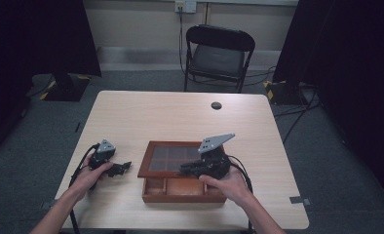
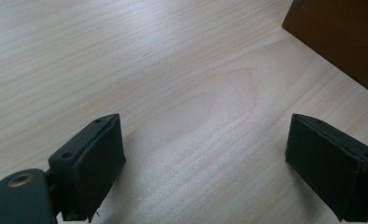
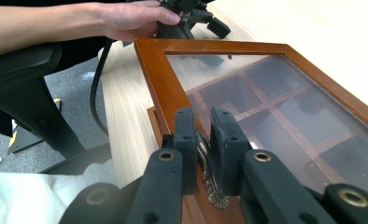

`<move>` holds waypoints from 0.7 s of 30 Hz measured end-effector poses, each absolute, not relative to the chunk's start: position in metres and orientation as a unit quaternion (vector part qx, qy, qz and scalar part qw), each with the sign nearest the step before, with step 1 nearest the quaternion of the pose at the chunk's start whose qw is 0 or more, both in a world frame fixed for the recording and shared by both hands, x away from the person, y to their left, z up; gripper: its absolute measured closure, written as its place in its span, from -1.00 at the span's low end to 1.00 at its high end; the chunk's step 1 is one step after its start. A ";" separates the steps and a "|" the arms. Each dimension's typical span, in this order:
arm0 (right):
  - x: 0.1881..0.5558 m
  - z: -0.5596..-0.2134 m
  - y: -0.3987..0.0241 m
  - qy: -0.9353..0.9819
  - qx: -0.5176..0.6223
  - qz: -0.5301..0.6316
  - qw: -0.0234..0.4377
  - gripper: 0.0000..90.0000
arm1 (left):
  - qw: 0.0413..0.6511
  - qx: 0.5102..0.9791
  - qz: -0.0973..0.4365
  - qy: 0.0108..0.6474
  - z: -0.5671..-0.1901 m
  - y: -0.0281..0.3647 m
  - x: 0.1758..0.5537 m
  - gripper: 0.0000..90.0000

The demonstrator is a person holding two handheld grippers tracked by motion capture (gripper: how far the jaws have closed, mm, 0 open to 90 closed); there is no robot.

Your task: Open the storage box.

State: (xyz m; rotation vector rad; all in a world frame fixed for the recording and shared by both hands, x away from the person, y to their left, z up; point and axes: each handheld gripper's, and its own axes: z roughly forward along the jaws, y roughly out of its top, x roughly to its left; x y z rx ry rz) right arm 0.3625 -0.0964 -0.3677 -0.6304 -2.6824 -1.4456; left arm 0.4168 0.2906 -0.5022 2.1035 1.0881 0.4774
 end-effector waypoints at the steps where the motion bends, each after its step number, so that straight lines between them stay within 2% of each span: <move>1: 0.363 -0.367 -0.096 -0.862 -0.203 -0.464 0.015 0.82 | 0.355 0.814 0.185 0.421 -0.502 0.291 0.417 -0.76; 21: 0.367 -0.356 -0.095 -0.862 -0.211 -0.461 0.007 0.82 | 0.355 0.814 0.185 0.421 -0.502 0.291 0.417 -0.76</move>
